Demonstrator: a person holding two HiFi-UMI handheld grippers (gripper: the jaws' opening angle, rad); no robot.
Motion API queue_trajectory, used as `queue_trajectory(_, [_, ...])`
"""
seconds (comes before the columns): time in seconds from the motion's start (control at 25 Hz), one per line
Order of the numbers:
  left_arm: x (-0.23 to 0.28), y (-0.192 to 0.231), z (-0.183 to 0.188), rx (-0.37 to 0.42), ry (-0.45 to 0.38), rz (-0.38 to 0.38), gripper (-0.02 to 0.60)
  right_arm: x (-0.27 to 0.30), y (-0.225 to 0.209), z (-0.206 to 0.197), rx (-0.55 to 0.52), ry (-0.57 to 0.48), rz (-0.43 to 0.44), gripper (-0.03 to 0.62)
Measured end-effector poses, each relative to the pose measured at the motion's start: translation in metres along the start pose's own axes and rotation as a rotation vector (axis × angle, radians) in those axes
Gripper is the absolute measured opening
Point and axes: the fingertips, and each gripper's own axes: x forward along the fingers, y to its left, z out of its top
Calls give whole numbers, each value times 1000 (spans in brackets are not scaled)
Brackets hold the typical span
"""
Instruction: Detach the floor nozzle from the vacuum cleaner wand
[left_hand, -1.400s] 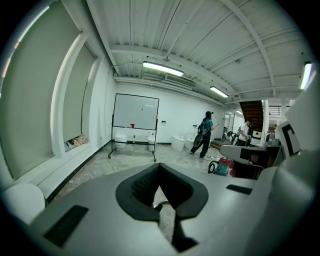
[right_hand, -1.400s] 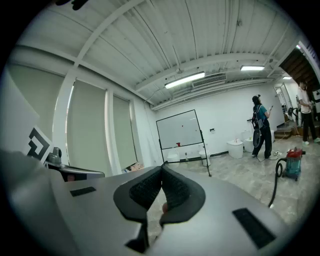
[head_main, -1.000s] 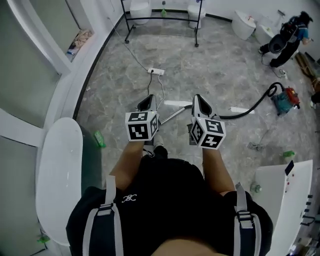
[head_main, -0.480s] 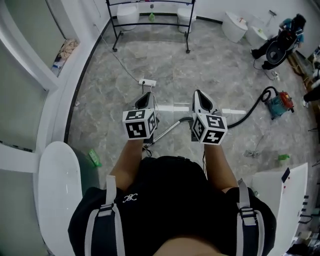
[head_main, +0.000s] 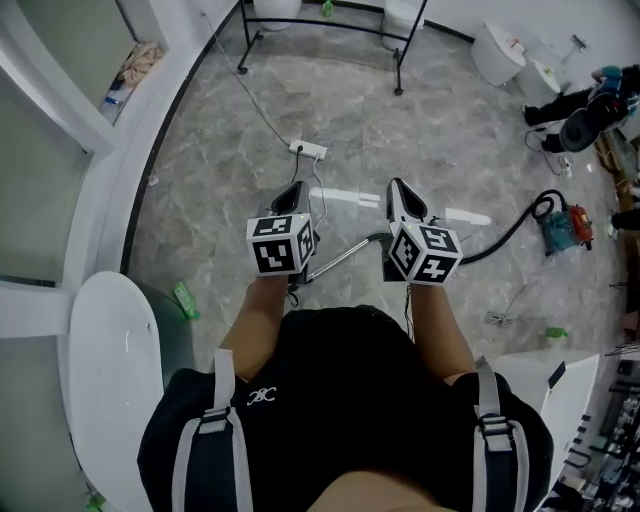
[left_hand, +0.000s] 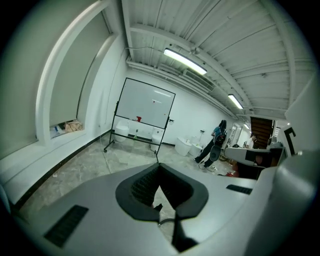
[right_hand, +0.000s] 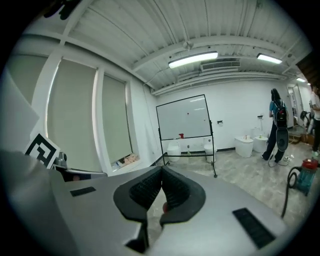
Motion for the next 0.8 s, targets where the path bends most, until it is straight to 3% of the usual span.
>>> queue_trajectory(0.16, [4, 31, -14, -64, 25, 43, -2, 34, 21, -18, -34, 84, 61, 12])
queue_trajectory(0.28, [5, 54, -40, -86, 51, 86, -2, 64, 53, -36, -50, 154, 160, 12])
queue_trajectory(0.52, [11, 114, -122, -262, 150, 207, -2, 120, 87, -106, -310, 300, 296, 12])
queue_trajectory(0.68, [34, 138, -184, -369, 231, 232, -2, 152, 80, -174, -475, 370, 426, 12])
queue_trajectory(0.8, [56, 141, -244, -407, 314, 250, -2, 172, 69, -258, -523, 485, 575, 12])
